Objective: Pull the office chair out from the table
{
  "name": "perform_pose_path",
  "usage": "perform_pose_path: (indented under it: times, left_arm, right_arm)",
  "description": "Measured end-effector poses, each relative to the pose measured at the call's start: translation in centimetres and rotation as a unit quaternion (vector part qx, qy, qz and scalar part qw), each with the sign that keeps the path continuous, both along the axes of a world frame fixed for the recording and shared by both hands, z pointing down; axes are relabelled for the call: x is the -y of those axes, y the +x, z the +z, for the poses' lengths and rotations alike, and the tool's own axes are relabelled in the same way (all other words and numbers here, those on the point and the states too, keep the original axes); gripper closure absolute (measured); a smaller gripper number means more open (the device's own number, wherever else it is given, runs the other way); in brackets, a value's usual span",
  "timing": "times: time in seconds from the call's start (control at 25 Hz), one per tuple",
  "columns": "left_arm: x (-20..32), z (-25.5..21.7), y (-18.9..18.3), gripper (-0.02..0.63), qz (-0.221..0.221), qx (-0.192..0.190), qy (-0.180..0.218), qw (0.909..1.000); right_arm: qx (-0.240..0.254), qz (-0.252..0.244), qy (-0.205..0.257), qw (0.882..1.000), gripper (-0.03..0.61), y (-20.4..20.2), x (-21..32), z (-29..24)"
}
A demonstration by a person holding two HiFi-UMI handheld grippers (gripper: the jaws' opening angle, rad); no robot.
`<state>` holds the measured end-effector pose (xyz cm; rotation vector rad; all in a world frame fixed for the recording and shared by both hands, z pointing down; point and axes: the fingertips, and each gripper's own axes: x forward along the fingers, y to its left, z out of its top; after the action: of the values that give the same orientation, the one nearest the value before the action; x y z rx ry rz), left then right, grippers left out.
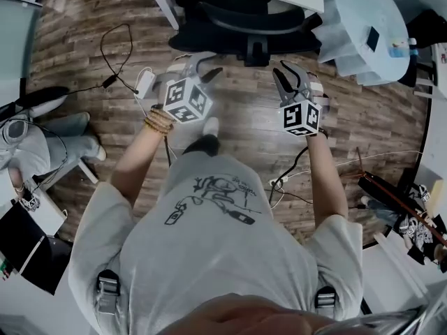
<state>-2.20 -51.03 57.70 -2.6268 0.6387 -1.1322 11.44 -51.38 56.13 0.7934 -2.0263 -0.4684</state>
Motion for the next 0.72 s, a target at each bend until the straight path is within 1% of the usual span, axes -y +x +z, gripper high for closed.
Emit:
perform_pose_path:
  times: [0.16,0.28,0.36,0.48,0.52,0.56,0.6,0.72]
  left_arm:
    - [1.6,2.5,0.4,0.426,0.011,0.048,0.006,0.9988]
    - [2.3,4.1,0.8,0.422,0.029,0.074,0.011,0.9968]
    - [2.5,5.0,0.9,0.419,0.041,0.094,0.015,0.9947]
    - [3.1,6.3,0.6,0.419,0.046,0.131,0.026,0.9899]
    - [3.4,6.4,0.5,0.433,0.044,0.137,0.031,0.9891]
    - [3.7,6.4,0.5,0.471,0.04,0.136,0.036,0.9892]
    - [4.0,6.3,0.4,0.525,0.035,0.131,0.037,0.99]
    - [4.2,6.3,0.3,0.529,0.025,0.123,0.022,0.9918]
  right_arm:
    - [-0.071,-0.028,-0.007,0.997,0.414,0.9,1.8,3.1]
    - [-0.118,-0.041,-0.01,0.992,0.391,1.7,3.5,5.3]
    - [-0.138,-0.041,-0.013,0.989,0.373,2.1,4.6,6.5]
    - [-0.161,-0.047,-0.026,0.985,0.364,2.5,5.9,8.1]
    - [-0.169,-0.052,-0.034,0.984,0.374,2.6,6.1,8.6]
    - [-0.175,-0.057,-0.045,0.982,0.46,2.7,6.2,9.0]
    - [-0.178,-0.06,-0.056,0.981,0.47,2.7,6.2,9.3]
    - [-0.179,-0.058,-0.074,0.979,0.476,2.7,5.9,9.4]
